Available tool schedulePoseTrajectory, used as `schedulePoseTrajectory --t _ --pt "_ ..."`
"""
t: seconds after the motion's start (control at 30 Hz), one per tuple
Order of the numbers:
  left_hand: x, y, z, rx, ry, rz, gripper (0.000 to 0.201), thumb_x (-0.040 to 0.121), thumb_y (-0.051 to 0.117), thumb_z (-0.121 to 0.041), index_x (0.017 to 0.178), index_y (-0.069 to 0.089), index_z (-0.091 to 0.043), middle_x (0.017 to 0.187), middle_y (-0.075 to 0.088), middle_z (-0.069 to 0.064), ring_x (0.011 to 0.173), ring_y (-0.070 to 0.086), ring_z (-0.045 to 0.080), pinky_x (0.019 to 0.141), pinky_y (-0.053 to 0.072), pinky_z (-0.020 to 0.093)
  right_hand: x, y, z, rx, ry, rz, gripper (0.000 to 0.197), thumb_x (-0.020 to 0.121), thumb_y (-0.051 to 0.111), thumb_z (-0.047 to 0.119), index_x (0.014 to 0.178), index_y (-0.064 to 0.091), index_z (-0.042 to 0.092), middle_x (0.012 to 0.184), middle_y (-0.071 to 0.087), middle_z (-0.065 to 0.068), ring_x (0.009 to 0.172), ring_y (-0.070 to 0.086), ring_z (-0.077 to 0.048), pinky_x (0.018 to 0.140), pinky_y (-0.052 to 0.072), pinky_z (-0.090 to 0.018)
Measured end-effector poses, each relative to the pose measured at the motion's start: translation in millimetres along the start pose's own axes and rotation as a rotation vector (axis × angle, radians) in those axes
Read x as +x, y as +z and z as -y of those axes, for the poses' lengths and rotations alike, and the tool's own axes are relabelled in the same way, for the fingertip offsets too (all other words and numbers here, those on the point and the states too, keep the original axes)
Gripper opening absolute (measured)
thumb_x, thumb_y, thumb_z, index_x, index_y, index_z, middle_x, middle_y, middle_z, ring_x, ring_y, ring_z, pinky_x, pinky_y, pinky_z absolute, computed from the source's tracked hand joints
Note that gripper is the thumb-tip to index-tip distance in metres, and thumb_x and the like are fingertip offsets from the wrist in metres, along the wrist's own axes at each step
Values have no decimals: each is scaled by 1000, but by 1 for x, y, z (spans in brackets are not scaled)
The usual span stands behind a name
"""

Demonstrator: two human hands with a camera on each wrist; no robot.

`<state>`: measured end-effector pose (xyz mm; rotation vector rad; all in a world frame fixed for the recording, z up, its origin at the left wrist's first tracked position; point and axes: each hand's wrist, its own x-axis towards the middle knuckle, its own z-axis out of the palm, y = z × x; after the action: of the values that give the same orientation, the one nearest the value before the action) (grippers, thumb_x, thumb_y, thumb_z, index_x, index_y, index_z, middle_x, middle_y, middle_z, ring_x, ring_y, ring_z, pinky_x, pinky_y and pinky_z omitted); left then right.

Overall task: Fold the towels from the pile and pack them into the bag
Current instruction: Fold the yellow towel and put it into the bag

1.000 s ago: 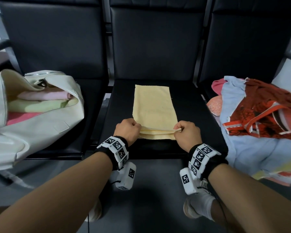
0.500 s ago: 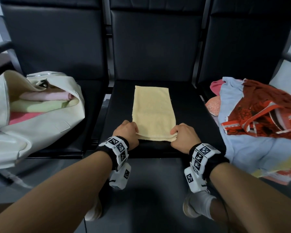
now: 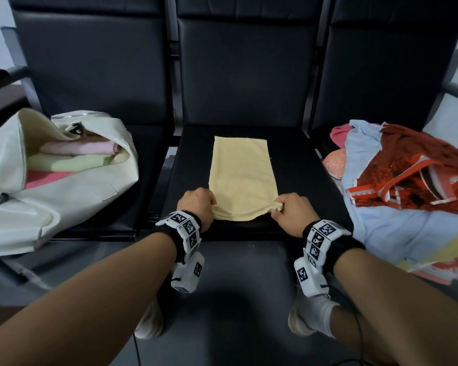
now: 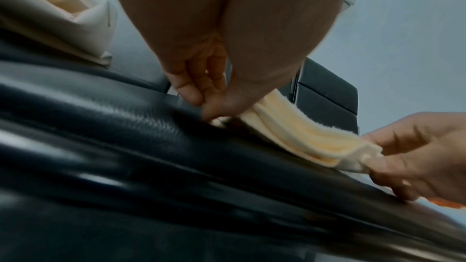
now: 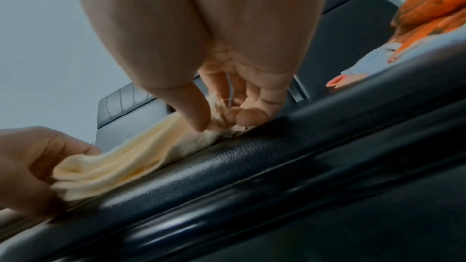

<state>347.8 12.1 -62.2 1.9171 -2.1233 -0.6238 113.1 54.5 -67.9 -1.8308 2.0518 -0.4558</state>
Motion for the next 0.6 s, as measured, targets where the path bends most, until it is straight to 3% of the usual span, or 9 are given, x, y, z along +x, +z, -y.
schedulePoseTrajectory --t 0.13,0.23,0.33,0.43,0.53,0.6 --pt "2 -4 3 -104 26 -66 12 88 73 -15 95 68 -24 100 68 4 98 65 28 82 54 35 0 0 -2 68 -44 -118 18 97 57 14 106 65 2 123 47 -6 102 57 -25 87 40 -27" --pt "6 -11 1 -229 77 -129 15 84 81 -27 84 67 -22 87 65 -2 89 64 22 70 44 28 3 -7 1 165 -126 -199 15 97 58 10 108 65 3 128 49 -2 104 57 -21 87 38 -24" --pt "10 -22 -2 -313 125 -205 12 87 79 -28 89 71 -19 96 66 -1 91 63 20 73 42 27 11 -19 8 287 -119 -228 18 96 58 8 112 66 10 113 60 0 97 58 -18 84 40 -25" --pt "18 -35 -4 -377 128 -222 10 93 71 -29 91 67 -20 92 67 -1 88 63 18 73 44 27 21 -29 17 329 -75 -169 14 94 56 10 103 65 17 81 67 1 75 59 -17 72 41 -28" --pt "25 -43 -7 -459 131 -200 12 96 65 -29 87 63 -21 74 71 -2 68 70 11 61 48 24 26 -33 23 328 -33 -123 19 86 57 5 93 66 19 81 69 -1 76 58 -13 67 41 -28" --pt "30 -44 -8 -510 134 -155 10 93 66 -25 85 62 -21 74 74 0 66 73 12 67 59 33 25 -29 24 317 -11 -106 20 84 57 4 88 68 20 83 70 -1 78 61 -17 68 47 -29"
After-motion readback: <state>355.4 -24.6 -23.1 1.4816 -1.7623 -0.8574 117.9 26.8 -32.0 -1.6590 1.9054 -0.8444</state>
